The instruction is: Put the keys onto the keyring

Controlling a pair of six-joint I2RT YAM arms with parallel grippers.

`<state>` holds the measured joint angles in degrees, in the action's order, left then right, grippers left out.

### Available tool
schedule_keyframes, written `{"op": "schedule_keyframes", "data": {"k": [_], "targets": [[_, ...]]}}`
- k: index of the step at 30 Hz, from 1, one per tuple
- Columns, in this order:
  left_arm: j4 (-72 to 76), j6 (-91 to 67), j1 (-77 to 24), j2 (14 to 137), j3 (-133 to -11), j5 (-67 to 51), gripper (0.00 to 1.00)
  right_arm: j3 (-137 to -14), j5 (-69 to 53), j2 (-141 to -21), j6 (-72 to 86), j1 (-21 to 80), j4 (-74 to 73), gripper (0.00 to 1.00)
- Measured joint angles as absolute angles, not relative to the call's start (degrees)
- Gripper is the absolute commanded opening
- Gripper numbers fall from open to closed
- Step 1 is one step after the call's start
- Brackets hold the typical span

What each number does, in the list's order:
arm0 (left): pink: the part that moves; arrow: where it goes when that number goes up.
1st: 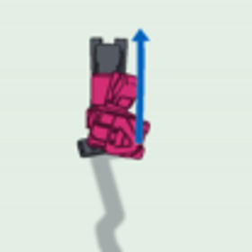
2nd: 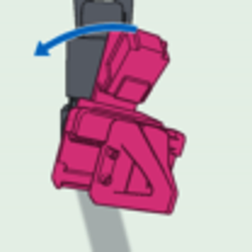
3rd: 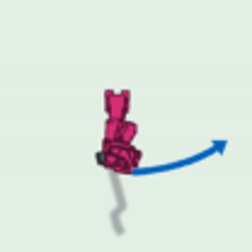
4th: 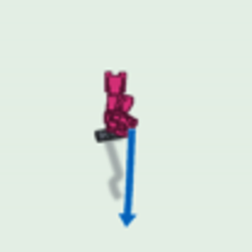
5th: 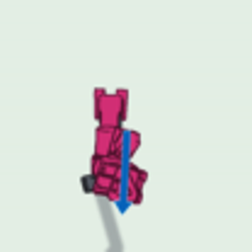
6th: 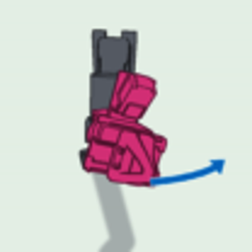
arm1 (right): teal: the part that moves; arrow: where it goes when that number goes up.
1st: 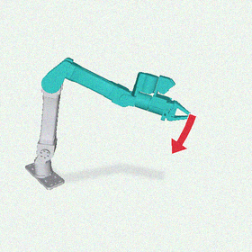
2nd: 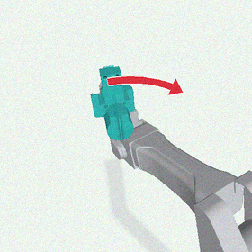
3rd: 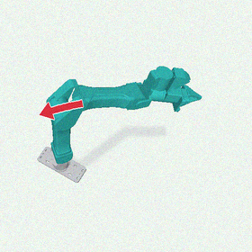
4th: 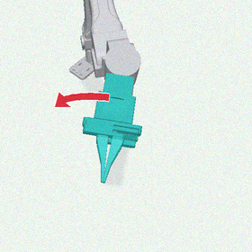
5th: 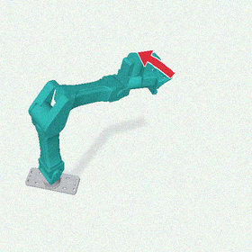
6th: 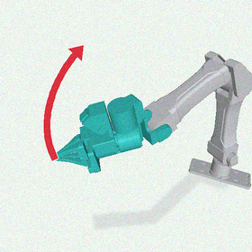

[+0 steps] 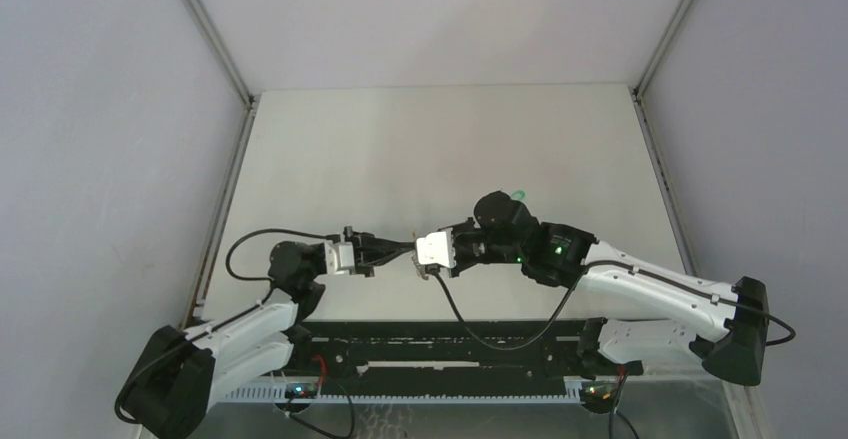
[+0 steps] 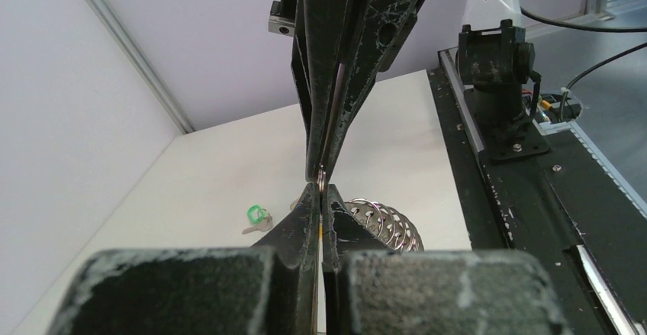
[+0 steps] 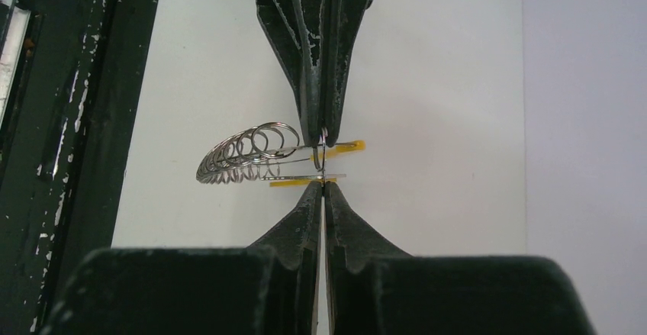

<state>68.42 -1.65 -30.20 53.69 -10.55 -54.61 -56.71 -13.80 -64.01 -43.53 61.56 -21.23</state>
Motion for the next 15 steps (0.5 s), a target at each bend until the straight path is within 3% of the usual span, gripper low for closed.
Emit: {"op": "schedule_keyframes", "data": {"k": [15], "targets": [[61.39,2.61,-30.20,50.24,-11.03,-54.24,0.00,-56.84,-11.99,-64.64,-43.68,62.37,-23.20,0.00]]}}
